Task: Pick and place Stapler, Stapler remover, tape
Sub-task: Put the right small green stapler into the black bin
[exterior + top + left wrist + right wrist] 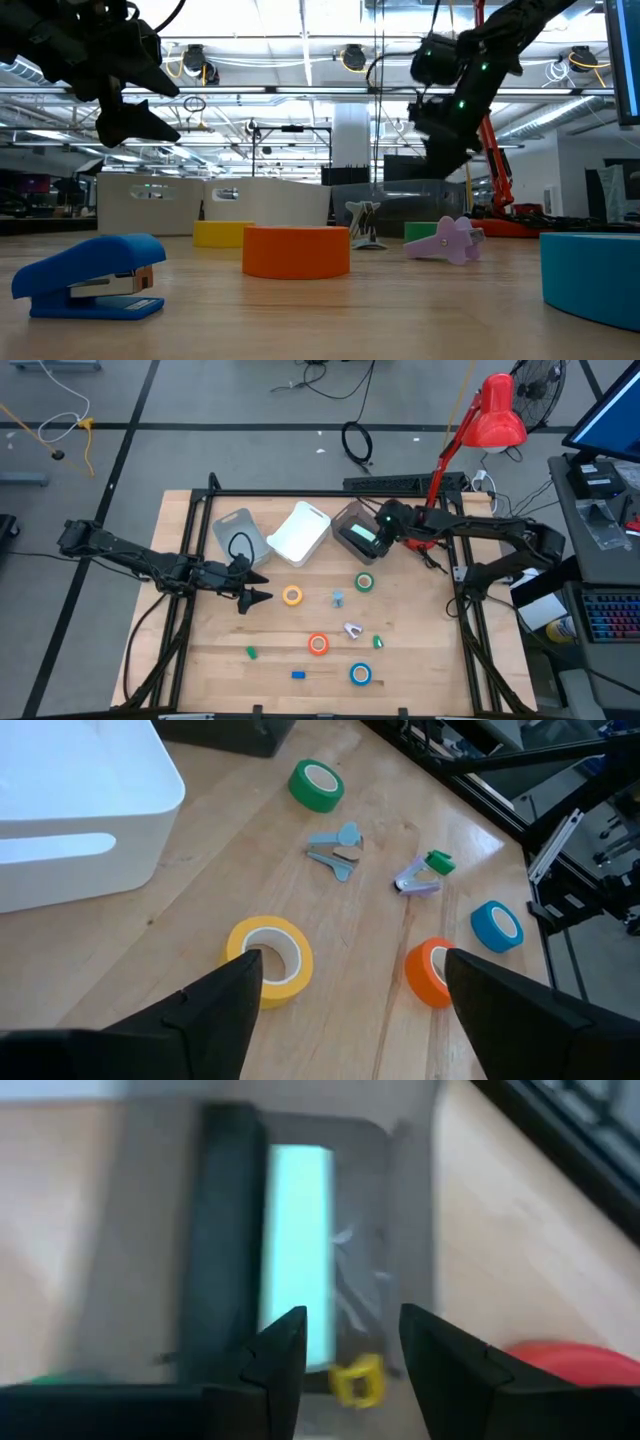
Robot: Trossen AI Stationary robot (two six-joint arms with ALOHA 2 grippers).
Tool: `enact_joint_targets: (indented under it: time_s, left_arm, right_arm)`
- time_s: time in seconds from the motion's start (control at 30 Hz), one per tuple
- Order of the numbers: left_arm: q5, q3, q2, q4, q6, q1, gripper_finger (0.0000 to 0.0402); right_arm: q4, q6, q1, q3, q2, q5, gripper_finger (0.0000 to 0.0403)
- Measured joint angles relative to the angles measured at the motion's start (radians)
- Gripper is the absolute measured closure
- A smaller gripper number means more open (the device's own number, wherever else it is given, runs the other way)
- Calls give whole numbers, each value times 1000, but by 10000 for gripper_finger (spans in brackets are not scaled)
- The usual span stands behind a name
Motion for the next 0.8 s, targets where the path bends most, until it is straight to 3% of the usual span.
enact_joint_targets:
  time_s: [0.27,0.43,0.57,0.8]
  left_arm:
    - [0,0,0,1,16,0,82]
    - [0,0,0,0,21,0,91]
    - [0,0,0,0,27,0,93]
    - [0,0,0,0,29,0,81]
  right_arm:
    - [64,32,3,0,-157,-344,279]
    - [61,1,66,0,-229,-546,296]
    - [61,-20,164,0,-268,-610,307]
    - [59,-8,362,0,-284,-609,318]
